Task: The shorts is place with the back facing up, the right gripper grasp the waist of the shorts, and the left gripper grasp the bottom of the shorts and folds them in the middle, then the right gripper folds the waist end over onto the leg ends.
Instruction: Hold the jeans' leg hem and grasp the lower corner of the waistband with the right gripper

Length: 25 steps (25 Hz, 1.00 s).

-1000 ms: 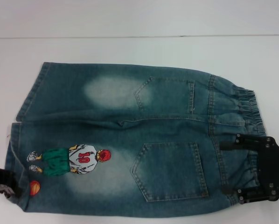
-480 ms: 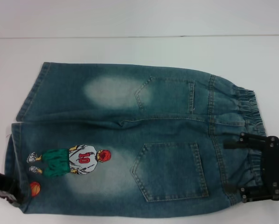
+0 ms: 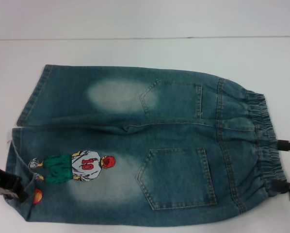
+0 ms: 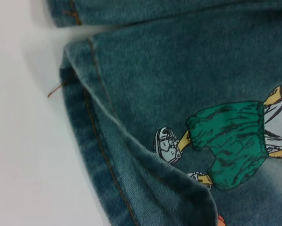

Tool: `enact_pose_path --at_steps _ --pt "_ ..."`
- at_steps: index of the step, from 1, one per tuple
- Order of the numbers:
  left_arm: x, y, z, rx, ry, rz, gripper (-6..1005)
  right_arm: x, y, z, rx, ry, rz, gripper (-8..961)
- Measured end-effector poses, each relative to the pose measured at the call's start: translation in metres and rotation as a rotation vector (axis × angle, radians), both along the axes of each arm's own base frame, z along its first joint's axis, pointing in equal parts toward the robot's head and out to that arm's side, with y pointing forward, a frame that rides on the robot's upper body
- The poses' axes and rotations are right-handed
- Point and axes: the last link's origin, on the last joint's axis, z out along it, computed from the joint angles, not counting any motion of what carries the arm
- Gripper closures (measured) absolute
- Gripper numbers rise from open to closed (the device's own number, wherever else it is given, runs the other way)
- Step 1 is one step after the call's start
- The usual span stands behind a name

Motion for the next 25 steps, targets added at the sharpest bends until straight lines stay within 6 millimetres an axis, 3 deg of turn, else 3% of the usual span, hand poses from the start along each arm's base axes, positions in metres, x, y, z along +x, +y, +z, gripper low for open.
enact_pose_path --at_steps 9,19,25 --pt "0.009 0.007 -0.001 -0.006 0.004 -0.034 933 0.003 -0.005 0.046 -0.073 -0.192 -0.198 31" --pt "0.015 0.010 0.001 -0.008 0.006 -0.054 932 -0.001 0.014 0.046 -0.182 -0.266 -0.338 31" --pt "0.015 0.010 0.001 -0.009 0.006 -0.054 933 -0.005 0.031 0.032 -0.260 -0.316 -0.394 31"
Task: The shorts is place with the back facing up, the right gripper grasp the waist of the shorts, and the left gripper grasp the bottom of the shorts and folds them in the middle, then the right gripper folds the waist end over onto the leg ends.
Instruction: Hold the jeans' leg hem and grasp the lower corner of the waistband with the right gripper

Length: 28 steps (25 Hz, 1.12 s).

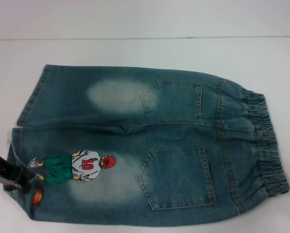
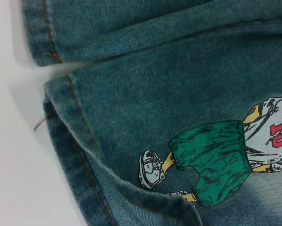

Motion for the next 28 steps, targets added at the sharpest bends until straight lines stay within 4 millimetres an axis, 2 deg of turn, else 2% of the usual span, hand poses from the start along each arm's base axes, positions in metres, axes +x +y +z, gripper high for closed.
enact_pose_path --at_steps 10,21,28 --pt "-0.002 -0.003 -0.002 -0.001 -0.002 0.015 933 0.004 0.015 -0.024 -0.037 -0.108 -0.082 32" --pt "0.002 -0.001 -0.003 -0.002 -0.005 0.023 932 0.001 0.014 -0.037 -0.112 -0.081 -0.041 32" --pt "0.002 -0.001 -0.004 -0.003 -0.007 0.025 932 0.000 0.011 -0.042 -0.124 -0.050 0.055 32"
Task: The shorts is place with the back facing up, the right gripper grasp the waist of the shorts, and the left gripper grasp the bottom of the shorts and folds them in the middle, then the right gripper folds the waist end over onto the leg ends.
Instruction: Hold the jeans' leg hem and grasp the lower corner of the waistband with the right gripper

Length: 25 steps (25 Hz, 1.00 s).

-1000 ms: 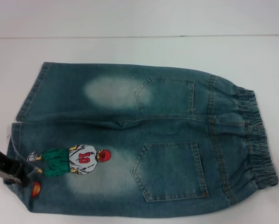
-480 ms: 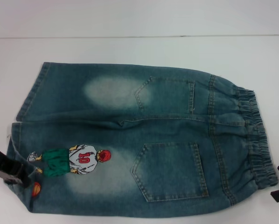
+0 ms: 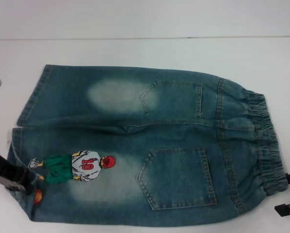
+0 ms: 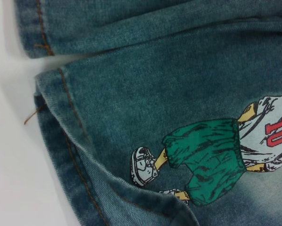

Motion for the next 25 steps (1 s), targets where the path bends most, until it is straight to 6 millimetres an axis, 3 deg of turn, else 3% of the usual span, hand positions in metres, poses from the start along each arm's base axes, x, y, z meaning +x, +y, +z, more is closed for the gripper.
enact_pose_path --at_steps 12,23,25 --pt "-0.003 -0.002 -0.001 0.001 0.000 0.005 932 0.002 -0.004 -0.010 -0.015 0.070 0.083 32" --pt "-0.003 -0.004 -0.005 -0.006 -0.009 0.003 926 0.013 -0.004 -0.009 0.026 0.101 0.166 210" --pt "-0.003 -0.004 -0.006 -0.005 -0.010 0.002 925 0.013 -0.003 -0.008 0.031 0.100 0.171 304"
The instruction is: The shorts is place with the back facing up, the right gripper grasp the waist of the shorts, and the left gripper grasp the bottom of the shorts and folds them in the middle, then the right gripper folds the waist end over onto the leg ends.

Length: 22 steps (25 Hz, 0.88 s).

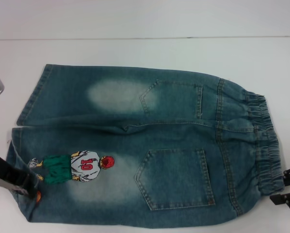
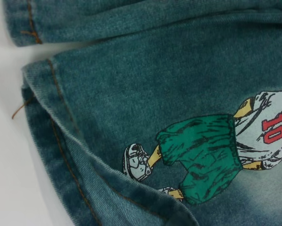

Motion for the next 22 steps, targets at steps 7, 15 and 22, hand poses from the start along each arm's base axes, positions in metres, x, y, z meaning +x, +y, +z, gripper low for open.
enact_pose_path --at_steps 7,15,22 --pt "0.002 0.000 -0.003 -0.018 0.013 -0.014 921 -0.002 0.003 0.005 0.020 0.012 0.029 729" --pt "0.011 0.005 -0.004 -0.046 0.036 -0.054 917 -0.004 0.003 0.007 0.024 0.021 0.039 902" --pt "0.017 0.010 -0.002 -0.050 0.061 -0.062 837 -0.007 0.006 0.007 0.020 0.027 0.051 902"
